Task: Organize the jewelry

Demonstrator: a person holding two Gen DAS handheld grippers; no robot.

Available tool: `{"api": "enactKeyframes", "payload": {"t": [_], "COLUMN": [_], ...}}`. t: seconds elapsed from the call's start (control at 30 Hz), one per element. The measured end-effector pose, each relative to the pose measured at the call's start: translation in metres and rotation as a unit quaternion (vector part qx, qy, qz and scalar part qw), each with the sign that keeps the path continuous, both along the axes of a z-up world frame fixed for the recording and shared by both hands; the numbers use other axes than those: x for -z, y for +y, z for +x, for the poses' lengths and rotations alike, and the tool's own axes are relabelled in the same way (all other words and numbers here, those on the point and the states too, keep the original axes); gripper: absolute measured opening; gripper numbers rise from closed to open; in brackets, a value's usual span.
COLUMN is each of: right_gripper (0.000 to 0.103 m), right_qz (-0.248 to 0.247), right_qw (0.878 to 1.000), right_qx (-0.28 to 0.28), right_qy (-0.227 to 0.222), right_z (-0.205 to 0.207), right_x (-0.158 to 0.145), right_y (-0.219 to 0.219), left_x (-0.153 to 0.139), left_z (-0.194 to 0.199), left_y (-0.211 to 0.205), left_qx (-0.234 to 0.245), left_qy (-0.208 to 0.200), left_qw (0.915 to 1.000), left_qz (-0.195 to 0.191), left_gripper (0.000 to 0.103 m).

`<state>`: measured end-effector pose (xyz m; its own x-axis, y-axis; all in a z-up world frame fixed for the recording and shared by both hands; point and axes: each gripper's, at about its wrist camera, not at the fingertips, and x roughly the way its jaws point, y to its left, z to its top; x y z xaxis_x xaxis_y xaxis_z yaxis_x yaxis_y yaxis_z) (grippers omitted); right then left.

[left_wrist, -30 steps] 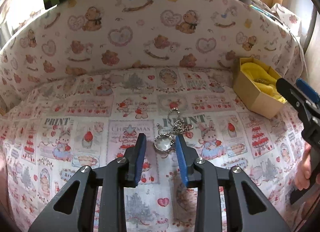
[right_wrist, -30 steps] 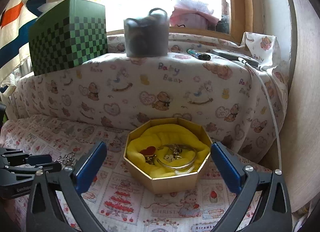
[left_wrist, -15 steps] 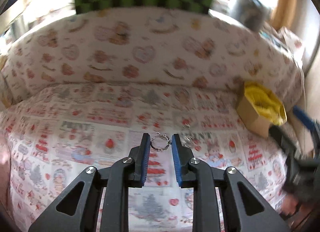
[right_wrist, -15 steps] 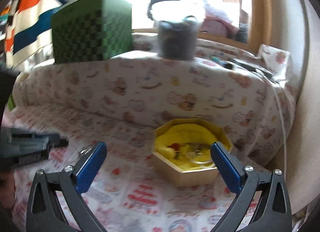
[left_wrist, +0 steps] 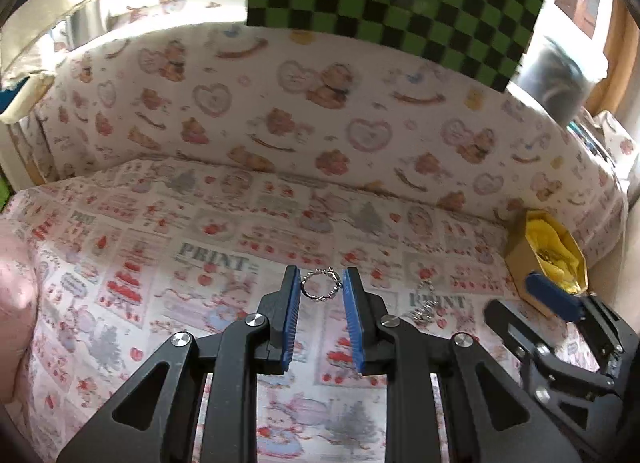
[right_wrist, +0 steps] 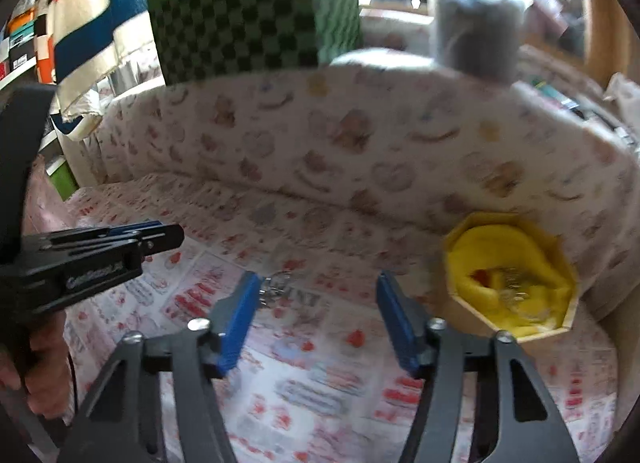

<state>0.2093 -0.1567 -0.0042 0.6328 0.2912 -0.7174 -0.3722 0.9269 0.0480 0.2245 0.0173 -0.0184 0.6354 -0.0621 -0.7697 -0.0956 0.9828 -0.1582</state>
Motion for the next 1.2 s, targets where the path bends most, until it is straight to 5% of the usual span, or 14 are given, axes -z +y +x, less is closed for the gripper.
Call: {"api": "enactKeyframes", "payload": {"t": [0.23,0.63,0.93,1.1,1.2], "right_gripper": [0.032,0.006,0.006,0.006,0.006], "right_qz": [-0.014,-0.05,0.026,0.068,0.116], "right_qw": [0.998,0.996,0.998,0.997,0.993], "right_qx": [0.013,0.009,0.019,0.001,-0.017], "right_qy": [0.067,0.067,0.057,0.02,0.012], "right_z": [0.035,0.044,0.03,0.015,0.007], "right_x": [0.023,0.043,0.027,0.016,0.011], "right_y": [0.035,0.058,-0.001,-0.036,-0.062], "left_x": [0.005,0.008,0.015,0.013,0.011], "left_z": [0.003,0.003,0.004,0.0,-0.004], "left_y": [0.016,0.018,-0.004,-0.026,-0.03], "left_qx": [-0.015,-0.021,0.005,0.026,0.039], "left_qy": [0.015,0.021,0.016,-0.036,-0.056], "left_qw": [0.9996,0.9995,0.9997,0.9967,0.996], "left_qz": [-0.016,-0.014,0.019,0.069,0.057], "left_gripper": [0.021,0.021,0.021,0.021,0.021]}}
